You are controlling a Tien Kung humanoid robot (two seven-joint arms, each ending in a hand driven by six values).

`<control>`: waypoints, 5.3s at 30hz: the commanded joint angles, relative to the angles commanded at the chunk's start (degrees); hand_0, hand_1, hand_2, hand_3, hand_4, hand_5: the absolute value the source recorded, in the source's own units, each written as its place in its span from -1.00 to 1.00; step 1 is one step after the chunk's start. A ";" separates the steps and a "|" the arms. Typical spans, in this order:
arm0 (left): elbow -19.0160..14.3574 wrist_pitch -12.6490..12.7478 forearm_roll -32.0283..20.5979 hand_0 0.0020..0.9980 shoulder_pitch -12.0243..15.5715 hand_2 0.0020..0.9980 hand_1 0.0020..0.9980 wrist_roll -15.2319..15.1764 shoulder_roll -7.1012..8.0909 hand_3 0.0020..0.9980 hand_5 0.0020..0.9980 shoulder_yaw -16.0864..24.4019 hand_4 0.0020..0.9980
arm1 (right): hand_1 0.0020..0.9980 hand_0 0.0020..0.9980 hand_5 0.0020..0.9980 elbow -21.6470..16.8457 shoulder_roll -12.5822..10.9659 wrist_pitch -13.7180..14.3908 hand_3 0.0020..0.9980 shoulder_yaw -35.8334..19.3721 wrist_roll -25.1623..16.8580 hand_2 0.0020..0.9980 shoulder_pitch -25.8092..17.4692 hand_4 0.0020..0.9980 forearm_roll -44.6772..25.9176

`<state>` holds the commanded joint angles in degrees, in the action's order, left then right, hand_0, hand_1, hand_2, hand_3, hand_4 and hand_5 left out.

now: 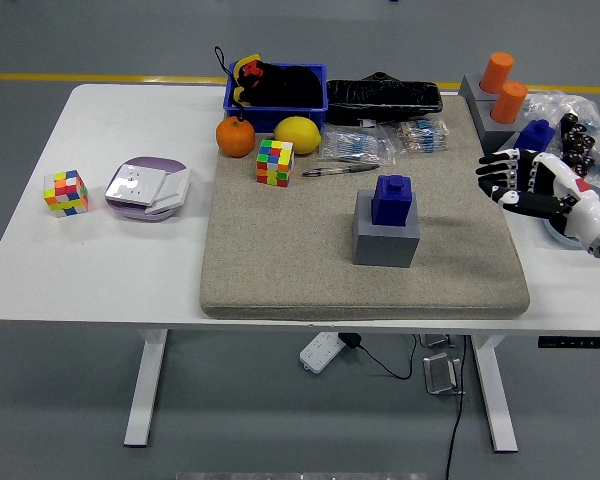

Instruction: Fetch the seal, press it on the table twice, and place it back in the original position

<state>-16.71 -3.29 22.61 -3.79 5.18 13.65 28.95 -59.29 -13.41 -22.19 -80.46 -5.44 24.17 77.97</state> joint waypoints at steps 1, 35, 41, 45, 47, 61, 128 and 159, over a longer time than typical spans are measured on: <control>0.00 -0.02 -0.02 0.62 0.00 0.60 0.64 0.01 0.00 0.71 -0.13 -0.04 0.64 | 0.37 0.53 -0.80 0.20 0.12 -0.12 0.53 0.57 -0.13 0.42 0.37 0.62 0.26; -0.02 -0.28 -0.51 0.62 -0.38 0.60 0.65 -0.04 -0.17 0.71 -0.14 -1.11 0.64 | 0.56 0.62 -1.00 8.72 3.52 1.47 0.76 13.05 -6.60 0.65 8.83 0.72 5.50; 0.01 -0.35 -0.59 0.62 -0.47 0.60 0.64 -0.04 -0.21 0.71 -0.14 -1.41 0.64 | 0.53 0.58 -1.00 9.56 3.97 2.82 0.73 14.26 -7.92 0.62 9.46 0.62 5.58; 0.02 -0.41 -0.61 0.63 -0.59 0.60 0.65 -0.06 -0.18 0.71 -0.14 -1.50 0.64 | 0.50 0.57 -1.00 10.11 4.27 3.73 0.71 15.02 -8.77 0.58 9.91 0.52 5.49; 0.01 -0.46 -0.60 0.63 -0.64 0.60 0.65 -0.06 -0.19 0.71 -0.14 -1.54 0.64 | 0.50 0.57 -1.00 10.32 4.44 4.10 0.71 15.44 -9.17 0.58 10.14 0.52 5.53; 0.06 -0.64 -0.76 0.63 -0.52 0.60 0.65 -0.07 -0.32 0.71 -0.14 -1.78 0.64 | 0.47 0.54 -1.00 11.10 4.85 5.02 0.68 18.07 -10.40 0.55 10.14 0.50 4.88; 0.03 -1.15 -0.69 0.63 -0.44 0.60 0.65 -0.21 -0.80 0.72 -0.17 -1.86 0.66 | -0.03 0.17 -1.00 20.13 2.30 14.59 0.27 12.29 -16.80 0.00 4.86 0.11 7.94; 0.07 -1.23 -0.75 0.63 -0.57 0.60 0.65 -0.20 -0.74 0.72 -0.16 -1.94 0.66 | -0.05 0.14 -1.00 14.87 1.44 15.36 0.20 9.17 -18.04 -0.03 5.75 0.05 8.34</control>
<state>-16.64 -4.52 21.86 -4.37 4.97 12.91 27.01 -44.41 -11.97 -6.83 -71.29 -23.48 29.92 86.32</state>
